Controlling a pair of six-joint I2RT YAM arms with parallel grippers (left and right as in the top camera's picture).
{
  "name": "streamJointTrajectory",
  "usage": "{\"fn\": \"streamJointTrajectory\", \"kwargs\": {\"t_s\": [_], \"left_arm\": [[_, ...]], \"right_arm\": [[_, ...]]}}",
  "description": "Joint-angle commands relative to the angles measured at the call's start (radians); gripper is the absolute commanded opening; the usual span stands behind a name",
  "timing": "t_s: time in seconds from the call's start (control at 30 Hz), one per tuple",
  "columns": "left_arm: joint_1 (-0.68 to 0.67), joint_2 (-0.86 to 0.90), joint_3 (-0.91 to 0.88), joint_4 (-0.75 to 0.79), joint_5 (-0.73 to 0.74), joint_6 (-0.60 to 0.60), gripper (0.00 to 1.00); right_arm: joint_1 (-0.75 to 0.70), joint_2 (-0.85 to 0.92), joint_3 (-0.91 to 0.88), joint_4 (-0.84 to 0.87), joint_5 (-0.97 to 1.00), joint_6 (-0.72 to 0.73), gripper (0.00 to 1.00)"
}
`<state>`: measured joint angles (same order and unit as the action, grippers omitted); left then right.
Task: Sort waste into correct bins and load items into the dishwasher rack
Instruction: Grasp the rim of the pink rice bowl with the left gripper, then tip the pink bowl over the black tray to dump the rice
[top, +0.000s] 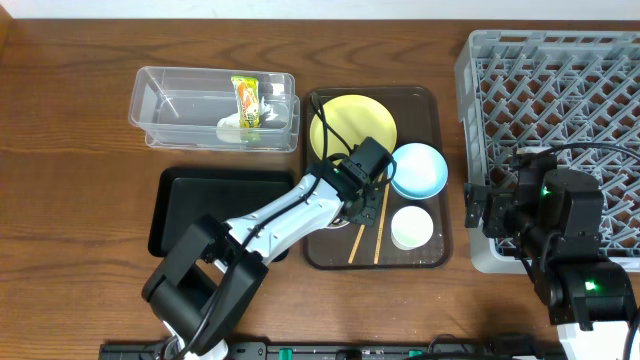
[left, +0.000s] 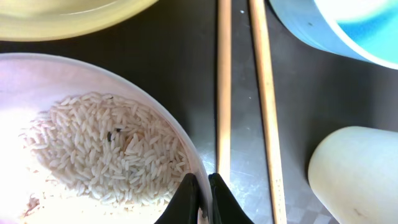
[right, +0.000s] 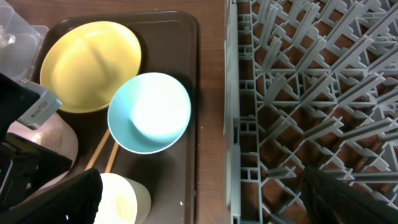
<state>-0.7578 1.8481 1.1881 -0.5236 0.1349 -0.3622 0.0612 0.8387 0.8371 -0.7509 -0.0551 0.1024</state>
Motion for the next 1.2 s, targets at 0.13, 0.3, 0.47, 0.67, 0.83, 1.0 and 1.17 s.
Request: {"fn": "streamJointTrajectory", "kwargs": {"t_s": [0.13, 0.3, 0.47, 0.67, 0.83, 1.0, 1.17], "left_arm": [[0.015, -0.125, 0.005, -0.048, 0.033, 0.007, 0.06], [0.099, -0.232, 0.005, -0.131, 0.033, 0.02, 0.06], [0.255, -0.306, 0.005, -0.247, 0.113, 0.038, 0.06], [0.504, -0.286, -0.006, -0.358, 0.542, 0.291, 0.06], [0.689, -0.248, -0.059, -0.396, 0.834, 0.459, 0.06], [0.822, -0.197, -0.118, -0.396, 0.973, 0.467, 0.06], [0.921, -0.106, -0.141, -0.396, 1.161, 0.467, 0.06]], "right_arm": [[-0.014, 0.0, 0.018, -0.001, -0.005, -0.002, 0.99], [-0.014, 0.0, 0.018, -0.002, -0.005, -0.003, 0.99], [-0.014, 0.0, 0.018, -0.001, -0.004, -0.003, 0.99], [-0.014, 0.0, 0.018, -0.002, -0.004, -0.003, 0.99], [-0.014, 0.0, 0.018, -0.003, -0.005, -0.002, 0.99], [-0.014, 0.0, 0.018, -0.005, -0.005, -0.002, 0.99], [-0.014, 0.0, 0.018, -0.006, -0.005, -0.002, 0.99]]}}
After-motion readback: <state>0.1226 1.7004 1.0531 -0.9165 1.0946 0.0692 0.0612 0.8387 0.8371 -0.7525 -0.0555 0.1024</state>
